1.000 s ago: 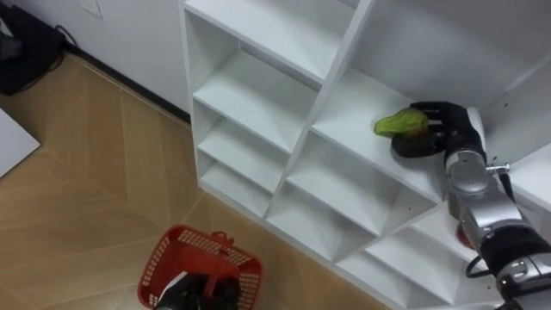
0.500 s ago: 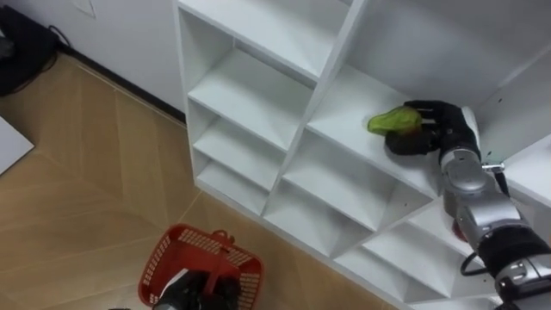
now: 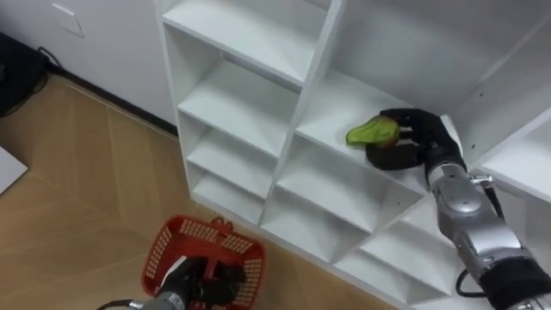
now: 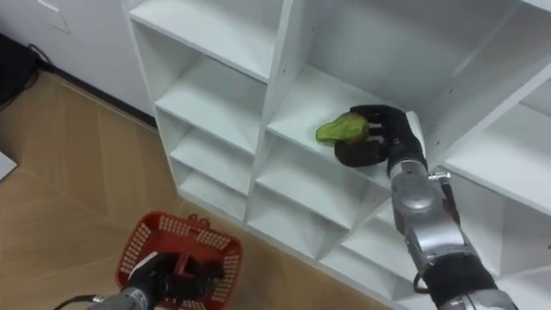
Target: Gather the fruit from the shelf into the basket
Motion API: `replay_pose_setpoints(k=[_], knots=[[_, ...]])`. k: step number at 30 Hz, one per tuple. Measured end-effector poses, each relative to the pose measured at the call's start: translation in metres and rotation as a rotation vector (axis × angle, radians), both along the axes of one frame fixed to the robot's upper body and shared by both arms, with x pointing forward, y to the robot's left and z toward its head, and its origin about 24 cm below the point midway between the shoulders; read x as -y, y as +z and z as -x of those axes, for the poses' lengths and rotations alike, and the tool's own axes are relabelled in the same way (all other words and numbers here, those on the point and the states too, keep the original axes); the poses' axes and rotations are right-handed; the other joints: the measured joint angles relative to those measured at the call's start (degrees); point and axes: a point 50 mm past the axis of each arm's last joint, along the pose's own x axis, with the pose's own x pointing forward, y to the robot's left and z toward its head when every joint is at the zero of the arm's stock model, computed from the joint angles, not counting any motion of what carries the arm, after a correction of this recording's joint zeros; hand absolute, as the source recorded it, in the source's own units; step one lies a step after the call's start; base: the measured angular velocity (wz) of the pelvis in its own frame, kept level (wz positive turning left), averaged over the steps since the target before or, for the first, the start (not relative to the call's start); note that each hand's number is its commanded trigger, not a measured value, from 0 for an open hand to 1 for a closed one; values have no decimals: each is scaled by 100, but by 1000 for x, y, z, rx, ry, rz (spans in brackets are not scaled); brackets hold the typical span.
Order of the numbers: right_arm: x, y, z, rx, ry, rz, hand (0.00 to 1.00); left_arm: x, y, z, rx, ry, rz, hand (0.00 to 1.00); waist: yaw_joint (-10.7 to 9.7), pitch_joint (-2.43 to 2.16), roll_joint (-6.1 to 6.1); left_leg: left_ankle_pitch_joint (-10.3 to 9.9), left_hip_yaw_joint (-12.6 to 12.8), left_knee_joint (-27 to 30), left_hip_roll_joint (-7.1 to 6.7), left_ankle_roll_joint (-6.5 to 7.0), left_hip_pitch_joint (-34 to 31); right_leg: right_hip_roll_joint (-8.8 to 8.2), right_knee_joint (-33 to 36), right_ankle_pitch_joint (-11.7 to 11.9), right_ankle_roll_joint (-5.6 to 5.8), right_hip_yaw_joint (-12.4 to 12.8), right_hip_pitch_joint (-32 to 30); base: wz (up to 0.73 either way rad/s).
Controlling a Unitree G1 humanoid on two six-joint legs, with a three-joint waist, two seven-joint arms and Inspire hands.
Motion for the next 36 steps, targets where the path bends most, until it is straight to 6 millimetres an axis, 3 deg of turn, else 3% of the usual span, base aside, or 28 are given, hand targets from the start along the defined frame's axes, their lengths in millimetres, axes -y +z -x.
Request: replay_pose_setpoints(k=[2,5,10,16,23,30,36], knots=[[-6,0,8,15,34,-28,100,1,0,3,1,1,5,100,-55,-23,63,3,186,-2,80,10,20,4,2,0,0,11,13,-8],[-9,-2,15,11,64,-46,100,2,0,3,0,2,7,100,-90,-15,143,16,257,-37,116,23,95,6,40,1,-1,52,41,-11],[-15,-7,20,-2,82,-60,100,1,0,3,5,1,4,100,-111,-13,162,29,409,-115,154,27,290,-1,80,3,-4,187,99,-17],[-23,-5,35,31,143,43,100,7,3,-1,31,4,18,100,-193,-23,198,29,649,-216,163,36,428,-7,91,10,5,466,35,-22],[-28,-20,56,-16,148,36,100,16,2,1,25,15,53,100,-293,-58,368,31,993,-489,246,33,686,5,93,23,4,740,58,-26],[-44,-25,59,-23,169,-3,100,22,3,0,45,43,77,100,-365,-39,413,24,1186,-680,252,27,934,23,87,23,4,996,97,-22],[-57,-28,61,-33,228,29,100,28,4,-2,67,44,92,100,-413,32,519,22,1215,-702,254,28,968,35,88,25,7,1100,91,-6]])
